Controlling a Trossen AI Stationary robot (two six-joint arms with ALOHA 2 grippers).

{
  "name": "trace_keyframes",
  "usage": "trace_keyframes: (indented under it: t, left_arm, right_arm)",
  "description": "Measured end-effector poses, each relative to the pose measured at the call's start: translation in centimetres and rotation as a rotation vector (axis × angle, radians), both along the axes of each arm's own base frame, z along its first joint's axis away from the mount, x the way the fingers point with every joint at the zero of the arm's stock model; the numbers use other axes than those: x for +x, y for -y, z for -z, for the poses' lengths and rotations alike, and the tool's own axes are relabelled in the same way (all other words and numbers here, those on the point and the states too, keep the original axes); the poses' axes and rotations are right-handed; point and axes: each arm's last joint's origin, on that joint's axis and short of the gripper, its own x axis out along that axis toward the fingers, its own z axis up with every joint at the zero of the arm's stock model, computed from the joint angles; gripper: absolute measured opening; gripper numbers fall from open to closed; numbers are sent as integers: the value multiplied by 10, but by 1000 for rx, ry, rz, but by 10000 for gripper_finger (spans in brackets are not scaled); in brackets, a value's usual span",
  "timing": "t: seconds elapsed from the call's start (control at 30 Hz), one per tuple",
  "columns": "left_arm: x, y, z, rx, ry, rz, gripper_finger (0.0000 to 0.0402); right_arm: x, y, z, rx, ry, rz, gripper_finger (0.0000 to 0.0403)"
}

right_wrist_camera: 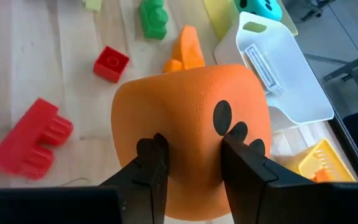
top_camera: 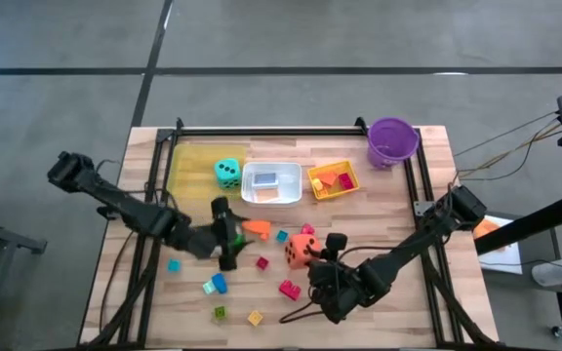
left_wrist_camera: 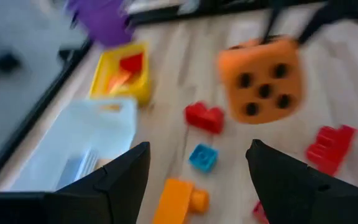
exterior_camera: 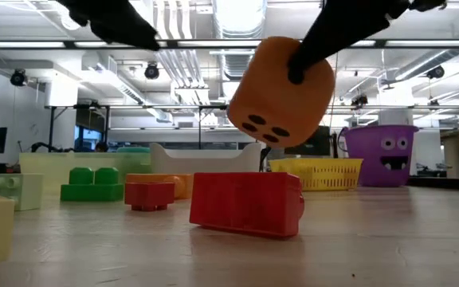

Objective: Pick & Place Toys
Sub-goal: Put the orange dice into the yellow transparent bin

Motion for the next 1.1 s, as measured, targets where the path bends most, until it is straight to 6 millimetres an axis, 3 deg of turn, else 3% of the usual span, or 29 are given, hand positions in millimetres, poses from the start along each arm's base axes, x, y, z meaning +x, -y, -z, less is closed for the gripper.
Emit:
trace_keyframes:
  t: [0.27, 0.63, 0.77, 0.93, 1.1]
  left_arm:
    - [-13, 21, 18, 13, 53, 78, 266]
    - [-13, 26, 16, -59, 64, 119, 265]
    - [-14, 27, 17, -63, 52, 133, 265]
    - [-14, 26, 17, -64, 50, 132, 265]
    - [-14, 26, 17, -64, 50, 132, 265]
  right_arm:
    - [8, 0, -18, 73, 122, -19, 90]
    - [18, 19, -33, 194, 187, 34, 74]
    - [22, 25, -27, 287, 141, 26, 69]
    - [18, 33, -4, 298, 108, 55, 52]
    - [20, 34, 4, 331, 84, -22, 44]
